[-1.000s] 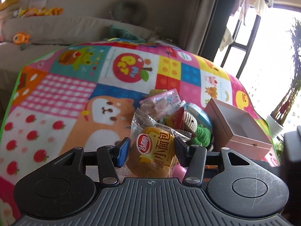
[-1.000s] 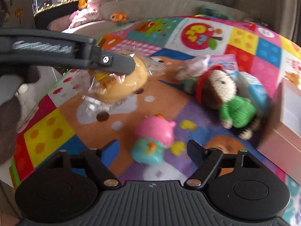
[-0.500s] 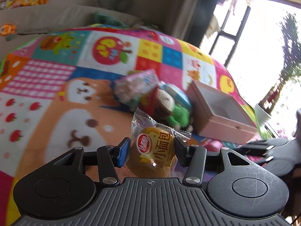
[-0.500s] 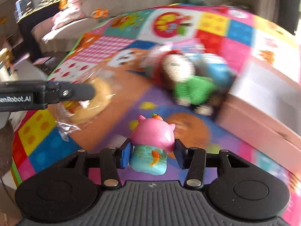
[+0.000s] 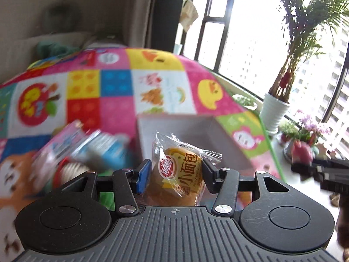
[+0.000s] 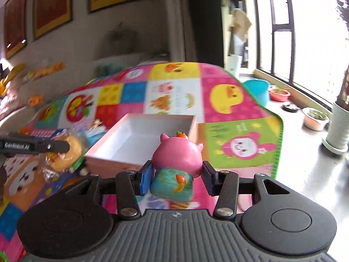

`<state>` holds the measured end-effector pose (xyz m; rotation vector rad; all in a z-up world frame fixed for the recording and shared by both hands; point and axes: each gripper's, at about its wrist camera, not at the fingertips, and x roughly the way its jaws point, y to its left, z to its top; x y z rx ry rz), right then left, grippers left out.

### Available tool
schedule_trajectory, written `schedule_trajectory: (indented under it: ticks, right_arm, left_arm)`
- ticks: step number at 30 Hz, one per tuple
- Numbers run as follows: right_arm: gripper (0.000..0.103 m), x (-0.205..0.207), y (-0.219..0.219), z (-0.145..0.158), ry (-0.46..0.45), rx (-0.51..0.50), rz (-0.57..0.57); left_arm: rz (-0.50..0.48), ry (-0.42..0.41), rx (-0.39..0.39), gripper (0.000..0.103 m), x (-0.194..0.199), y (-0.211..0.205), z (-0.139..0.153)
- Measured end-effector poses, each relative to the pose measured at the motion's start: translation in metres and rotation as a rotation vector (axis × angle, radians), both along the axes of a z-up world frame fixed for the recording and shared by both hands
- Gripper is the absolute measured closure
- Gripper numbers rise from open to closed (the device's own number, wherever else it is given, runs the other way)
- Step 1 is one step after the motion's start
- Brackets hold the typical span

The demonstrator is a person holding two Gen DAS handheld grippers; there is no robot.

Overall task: Organize objects
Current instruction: 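Carry bread roll into pink box with left tool while right tool drops pig inside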

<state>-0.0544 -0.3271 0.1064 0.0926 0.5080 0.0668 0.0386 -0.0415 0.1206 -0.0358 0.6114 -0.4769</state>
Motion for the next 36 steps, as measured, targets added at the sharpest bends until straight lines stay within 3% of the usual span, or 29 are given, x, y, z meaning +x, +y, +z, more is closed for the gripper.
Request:
schedule_trajectory:
  ticks: [3, 7, 12, 16, 20, 23, 28, 32, 36]
  right_arm:
    - [0.056, 0.004, -0.012, -0.004, -0.01, 0.033, -0.028]
    - [0.056, 0.004, -0.011, -0.009, -0.016, 0.056, -0.025]
    - [0.056, 0.008, -0.012, -0.015, -0.01, 0.054, -0.023]
    - [0.056, 0.023, 0.003, -0.013, -0.002, 0.042, 0.012]
    - [0.056, 0.054, 0.034, -0.007, 0.026, 0.044, 0.112]
    - [0.056, 0.093, 0.055, -0.013, 0.113, 0.075, 0.164]
    - [0.056, 0.151, 0.079, -0.042, 0.281, 0.103, 0.161]
    - [0.056, 0.175, 0.095, -0.064, 0.404, 0.134, 0.152]
    - [0.055, 0.172, 0.103, -0.062, 0.403, 0.108, 0.149]
  left_arm:
    - [0.031, 0.054, -0.043, 0.048, 0.052, -0.025, -0.008]
    - [0.119, 0.129, 0.068, 0.048, 0.098, -0.046, -0.05]
    - [0.143, 0.123, 0.188, 0.048, 0.074, -0.048, -0.063]
    - [0.182, 0.138, 0.117, 0.05, 0.049, -0.029, -0.056]
    - [0.216, 0.064, -0.012, 0.051, 0.027, -0.003, -0.033]
    - [0.218, 0.018, -0.071, 0.052, 0.01, 0.021, -0.021]
    - [0.224, 0.002, -0.039, 0.052, -0.017, 0.063, -0.027]
    - [0.271, 0.02, -0.042, 0.052, -0.027, 0.103, -0.042]
    - [0.365, 0.044, -0.108, 0.053, -0.013, 0.149, -0.047]
